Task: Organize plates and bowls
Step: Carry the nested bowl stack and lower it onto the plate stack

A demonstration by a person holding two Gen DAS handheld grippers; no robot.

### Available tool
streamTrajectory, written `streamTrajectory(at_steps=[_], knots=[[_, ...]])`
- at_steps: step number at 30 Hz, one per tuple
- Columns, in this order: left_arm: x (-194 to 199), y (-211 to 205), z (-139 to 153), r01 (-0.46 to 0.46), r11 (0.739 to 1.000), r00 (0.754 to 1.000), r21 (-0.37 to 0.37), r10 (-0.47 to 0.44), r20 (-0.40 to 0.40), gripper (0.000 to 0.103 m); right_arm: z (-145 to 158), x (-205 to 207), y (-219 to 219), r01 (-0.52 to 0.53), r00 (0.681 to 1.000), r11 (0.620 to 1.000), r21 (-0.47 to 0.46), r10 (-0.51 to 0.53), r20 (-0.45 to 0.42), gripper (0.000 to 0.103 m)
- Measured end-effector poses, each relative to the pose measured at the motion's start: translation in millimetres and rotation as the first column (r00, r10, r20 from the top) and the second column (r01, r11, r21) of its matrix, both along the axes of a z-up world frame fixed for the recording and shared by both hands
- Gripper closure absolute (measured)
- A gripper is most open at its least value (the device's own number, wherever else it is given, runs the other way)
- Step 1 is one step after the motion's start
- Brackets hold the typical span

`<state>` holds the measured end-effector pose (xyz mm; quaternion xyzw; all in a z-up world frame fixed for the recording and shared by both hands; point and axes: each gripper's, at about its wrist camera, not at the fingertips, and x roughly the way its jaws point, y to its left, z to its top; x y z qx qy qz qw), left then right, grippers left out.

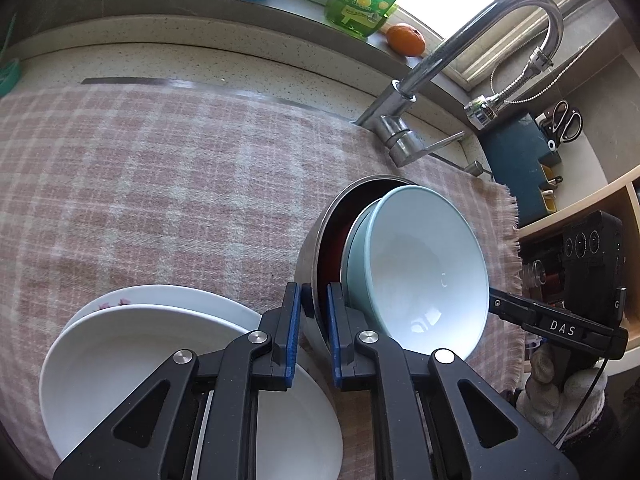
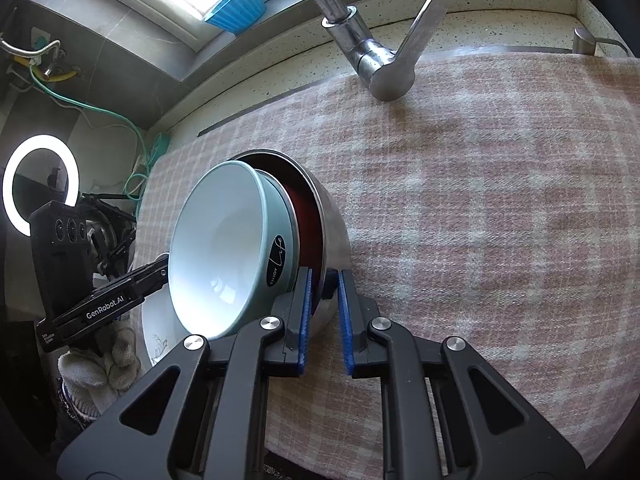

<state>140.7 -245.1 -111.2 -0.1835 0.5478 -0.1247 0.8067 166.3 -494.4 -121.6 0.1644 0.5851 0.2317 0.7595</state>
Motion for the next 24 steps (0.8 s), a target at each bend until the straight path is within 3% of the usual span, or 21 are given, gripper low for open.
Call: streamTrajectory(at_steps=[13, 24], knots=[[-6, 9, 28, 0.043, 0.999, 0.998, -0.026, -0.041, 0.048, 0.094, 34, -18, 5, 0.059, 0.997, 0.998, -0.001, -0.059, 0.047, 0.09], [-41, 57, 56, 0.049, 0.998, 0.995, -0.035, -0.046, 0.089, 0.094, 62, -55, 54, 0.037, 0.997, 0.999, 0.027, -0.038, 0.067, 0.09]])
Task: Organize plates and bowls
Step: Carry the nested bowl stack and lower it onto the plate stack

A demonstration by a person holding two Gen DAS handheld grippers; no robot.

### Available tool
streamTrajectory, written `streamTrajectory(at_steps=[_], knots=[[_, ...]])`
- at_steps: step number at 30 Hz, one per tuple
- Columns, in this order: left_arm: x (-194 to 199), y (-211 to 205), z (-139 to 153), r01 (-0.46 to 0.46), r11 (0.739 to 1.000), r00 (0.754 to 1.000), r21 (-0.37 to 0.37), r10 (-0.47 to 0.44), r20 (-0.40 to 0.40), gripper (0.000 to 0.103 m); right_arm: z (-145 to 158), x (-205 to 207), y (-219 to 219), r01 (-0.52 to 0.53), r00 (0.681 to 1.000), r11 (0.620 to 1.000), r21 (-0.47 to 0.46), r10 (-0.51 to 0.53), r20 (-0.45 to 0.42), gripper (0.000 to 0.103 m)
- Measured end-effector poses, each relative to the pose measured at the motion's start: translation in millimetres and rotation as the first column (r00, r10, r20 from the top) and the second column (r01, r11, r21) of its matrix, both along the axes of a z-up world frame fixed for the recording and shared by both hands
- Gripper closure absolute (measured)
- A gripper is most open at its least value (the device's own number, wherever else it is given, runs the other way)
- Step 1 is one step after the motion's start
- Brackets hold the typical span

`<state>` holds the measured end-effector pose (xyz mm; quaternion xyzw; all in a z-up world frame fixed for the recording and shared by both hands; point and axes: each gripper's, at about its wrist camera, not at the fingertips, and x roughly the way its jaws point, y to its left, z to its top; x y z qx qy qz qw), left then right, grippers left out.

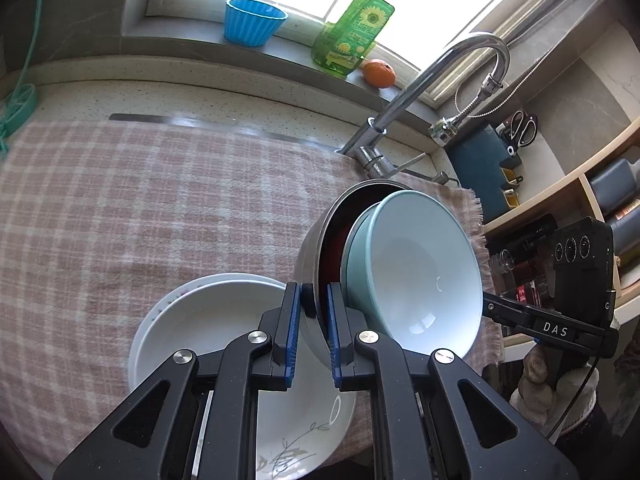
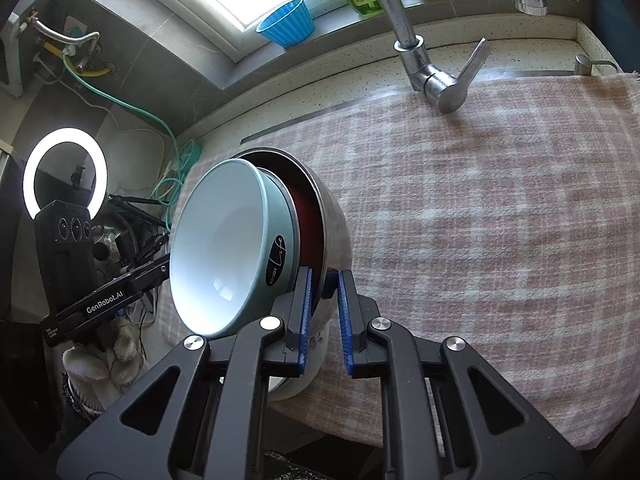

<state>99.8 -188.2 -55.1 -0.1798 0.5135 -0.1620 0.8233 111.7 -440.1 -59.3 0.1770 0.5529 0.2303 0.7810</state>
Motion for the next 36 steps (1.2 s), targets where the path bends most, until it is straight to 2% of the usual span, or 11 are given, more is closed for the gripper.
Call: streamTrajectory(at_steps=[16, 25, 36], knots=[[-44, 63, -20, -0.074, 0.997, 0.996, 0.002, 0.074, -0.057, 0.094, -22, -30, 71, -0.093, 0.994, 0.996, -0.01, 0.092, -0.057, 0.089], [-51, 73, -25, -0.072, 0.997, 0.995, -0.004, 0.072, -0.071, 0.094, -34, -35, 81, -0.095, 0.992, 0.995, -0.021, 0.093, -0.082, 0.089], [-53, 78, -26, -0.067, 0.998, 0.995, -0.003, 0.067, -0.075, 0.094, -32, -35, 84, -0.094, 0.993, 0.995, -0.024, 0.092, -0.079, 0.089]])
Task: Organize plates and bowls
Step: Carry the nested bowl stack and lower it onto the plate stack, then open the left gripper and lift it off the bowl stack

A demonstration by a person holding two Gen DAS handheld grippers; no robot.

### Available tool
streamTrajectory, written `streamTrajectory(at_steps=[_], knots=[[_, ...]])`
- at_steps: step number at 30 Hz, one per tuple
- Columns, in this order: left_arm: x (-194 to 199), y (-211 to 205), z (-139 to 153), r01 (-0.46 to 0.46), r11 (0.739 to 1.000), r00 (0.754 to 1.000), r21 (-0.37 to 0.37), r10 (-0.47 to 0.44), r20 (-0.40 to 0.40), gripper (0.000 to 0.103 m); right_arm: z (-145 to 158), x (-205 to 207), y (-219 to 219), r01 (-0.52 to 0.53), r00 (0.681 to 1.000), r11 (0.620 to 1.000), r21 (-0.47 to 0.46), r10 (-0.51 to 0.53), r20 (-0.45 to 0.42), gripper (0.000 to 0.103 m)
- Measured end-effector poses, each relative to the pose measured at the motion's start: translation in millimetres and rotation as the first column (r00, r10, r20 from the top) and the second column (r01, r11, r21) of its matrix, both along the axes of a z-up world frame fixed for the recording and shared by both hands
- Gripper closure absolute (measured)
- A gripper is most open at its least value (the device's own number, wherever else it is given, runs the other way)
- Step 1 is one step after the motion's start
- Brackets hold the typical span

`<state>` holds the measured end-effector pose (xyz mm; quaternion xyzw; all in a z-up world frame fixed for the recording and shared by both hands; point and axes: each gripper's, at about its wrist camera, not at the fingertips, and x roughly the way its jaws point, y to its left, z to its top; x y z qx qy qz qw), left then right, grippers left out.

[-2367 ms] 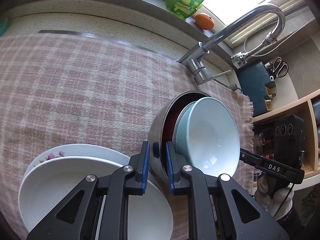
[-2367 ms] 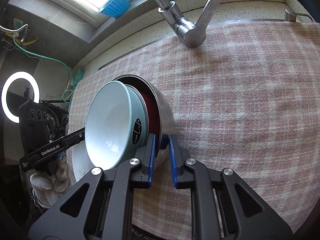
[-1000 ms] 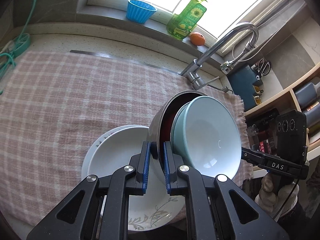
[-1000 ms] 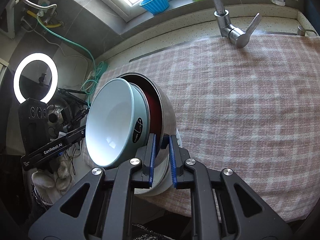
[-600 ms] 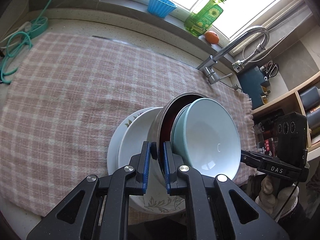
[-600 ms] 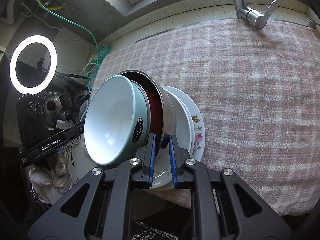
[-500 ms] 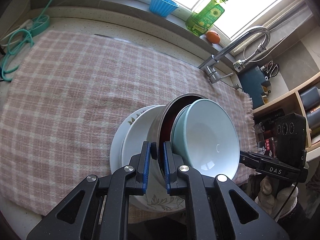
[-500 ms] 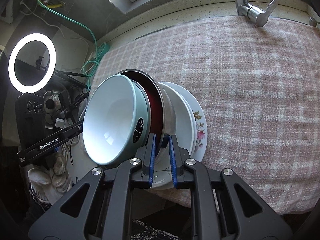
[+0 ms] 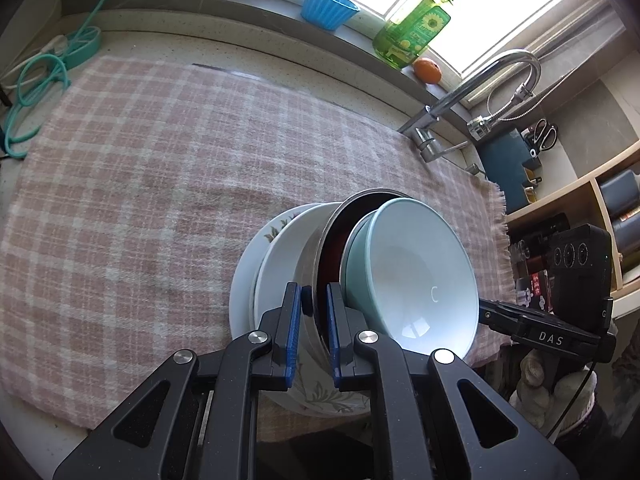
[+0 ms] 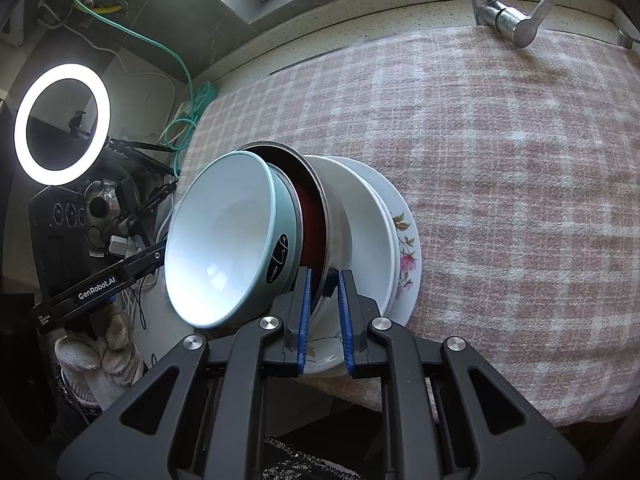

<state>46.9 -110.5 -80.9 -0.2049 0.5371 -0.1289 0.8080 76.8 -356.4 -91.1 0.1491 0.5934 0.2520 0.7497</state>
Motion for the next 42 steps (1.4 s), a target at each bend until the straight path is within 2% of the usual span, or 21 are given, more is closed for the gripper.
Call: streamTrajectory(at_steps=[12, 19, 27, 29, 31, 35, 36, 37, 39, 41, 42], knots=[[-5, 4, 5, -0.001, 1.0, 1.0, 0.0, 0.001, 0.019, 0.094, 5, -3, 3, -0.011, 1.0, 1.0, -0.026, 0.012, 0.02, 0.087], [-9, 7, 9, -0.01, 1.0, 1.0, 0.009, 0.009, 0.025, 0.093, 23, -8, -1, -0.013, 0.996, 0.999, -0.041, 0.017, 0.09, 0.087], [-19, 6, 19, -0.005, 0.999, 0.998, 0.04, 0.003, 0.057, 0.091, 29, -18, -8, -0.002, 0.993, 0.998, -0.059, 0.009, 0.115, 0.087], [-22, 5, 21, -0.004, 0.999, 0.998, 0.052, 0.001, 0.063, 0.087, 30, -21, -9, -0.005, 0.992, 0.997, -0.072, 0.014, 0.123, 0.08], [-27, 4, 22, -0.007, 0.998, 0.998, 0.06, 0.003, 0.068, 0.085, 32, -27, -10, -0.007, 0.99, 0.996, -0.087, 0.02, 0.141, 0.065], [-40, 2, 22, -0.021, 0.998, 0.997, 0.066, 0.015, 0.081, 0.078, 38, -38, -11, 0.001, 0.979, 0.992, -0.127, 0.025, 0.2, 0.059], [-44, 1, 22, -0.023, 0.997, 0.996, 0.069, 0.017, 0.084, 0.077, 40, -41, -12, 0.006, 0.976, 0.991, -0.136, 0.024, 0.215, 0.053], [-47, 0, 23, -0.024, 0.997, 0.996, 0.074, 0.017, 0.087, 0.073, 42, -44, -12, 0.011, 0.973, 0.99, -0.142, 0.022, 0.229, 0.045], [-53, -3, 25, -0.025, 0.996, 0.995, 0.088, 0.017, 0.095, 0.067, 45, -49, -14, 0.02, 0.967, 0.989, -0.144, 0.017, 0.254, 0.04], [-59, -7, 29, -0.034, 0.993, 0.993, 0.115, 0.021, 0.116, 0.055, 48, -55, -15, 0.026, 0.961, 0.988, -0.153, 0.018, 0.275, 0.037], [-62, -9, 31, -0.041, 0.991, 0.991, 0.131, 0.024, 0.128, 0.054, 50, -58, -15, 0.029, 0.958, 0.986, -0.162, 0.019, 0.288, 0.034]])
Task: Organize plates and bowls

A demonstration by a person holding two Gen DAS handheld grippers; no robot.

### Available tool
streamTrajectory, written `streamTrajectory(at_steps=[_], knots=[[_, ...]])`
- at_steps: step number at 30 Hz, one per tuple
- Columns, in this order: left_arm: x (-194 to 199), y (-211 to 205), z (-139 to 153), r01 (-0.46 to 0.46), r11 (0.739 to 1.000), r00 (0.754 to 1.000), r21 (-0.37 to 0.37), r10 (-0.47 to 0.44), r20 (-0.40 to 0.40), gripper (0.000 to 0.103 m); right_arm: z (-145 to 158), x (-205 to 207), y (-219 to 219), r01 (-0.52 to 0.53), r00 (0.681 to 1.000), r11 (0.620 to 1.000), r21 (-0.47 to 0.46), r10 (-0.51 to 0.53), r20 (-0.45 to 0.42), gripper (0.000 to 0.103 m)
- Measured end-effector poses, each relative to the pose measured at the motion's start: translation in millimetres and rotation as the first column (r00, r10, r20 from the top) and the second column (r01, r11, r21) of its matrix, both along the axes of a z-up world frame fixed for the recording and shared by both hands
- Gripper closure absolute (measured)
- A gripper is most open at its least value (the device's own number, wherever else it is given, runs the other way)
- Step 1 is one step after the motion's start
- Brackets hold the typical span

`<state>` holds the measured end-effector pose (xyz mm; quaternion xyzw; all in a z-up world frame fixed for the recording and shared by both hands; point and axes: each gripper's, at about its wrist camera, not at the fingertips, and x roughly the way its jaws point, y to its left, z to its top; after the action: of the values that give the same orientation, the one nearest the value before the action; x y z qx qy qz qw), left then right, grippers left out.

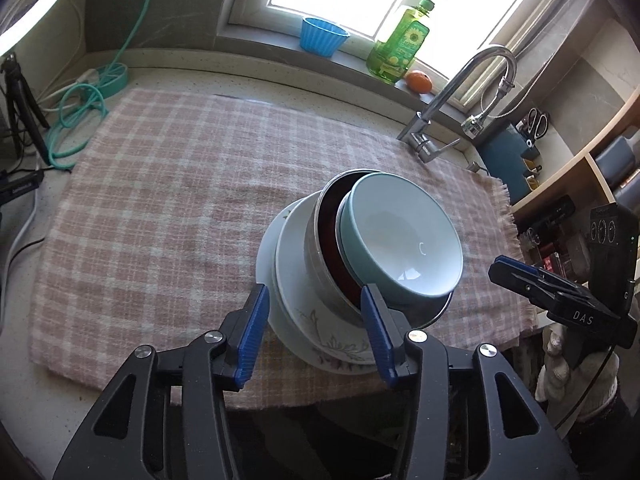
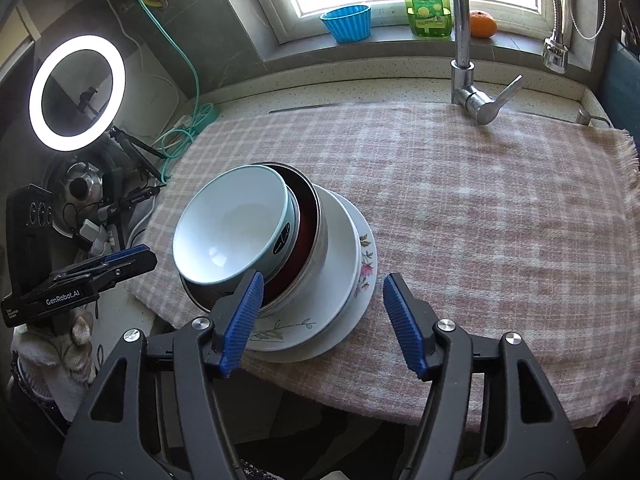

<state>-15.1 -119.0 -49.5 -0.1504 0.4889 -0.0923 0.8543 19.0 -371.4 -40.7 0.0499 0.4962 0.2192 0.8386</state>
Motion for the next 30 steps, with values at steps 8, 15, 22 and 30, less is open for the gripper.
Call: streamTrajectory(at_steps=[8, 15, 22, 30], knots=[[-20, -17, 17, -0.039, 0.995, 0.996, 0.092, 0.032, 0.081, 0.031, 16, -29, -6, 0.048, 0.993, 0.999, -0.009, -0.047, 0.111, 0.019], [-35, -29, 29, -0.042, 0.988, 0.991, 0.147, 0.022, 0.134, 0.028, 24, -41, -15, 0.123, 0.979, 0.992, -0.013, -0.119, 0.166, 0.014], [-40, -29, 32, -0.055, 0.987, 0.989, 0.152, 0.033, 0.147, 0.028, 27, -49, -14, 0.119, 0.972, 0.993, -0.01, -0.114, 0.204, 0.003], [-42, -27, 32, -0.066, 0.985, 0.988, 0.161, 0.041, 0.151, 0.028, 28, -48, -6, 0.106, 0.974, 0.994, -0.014, -0.101, 0.205, 0.003]])
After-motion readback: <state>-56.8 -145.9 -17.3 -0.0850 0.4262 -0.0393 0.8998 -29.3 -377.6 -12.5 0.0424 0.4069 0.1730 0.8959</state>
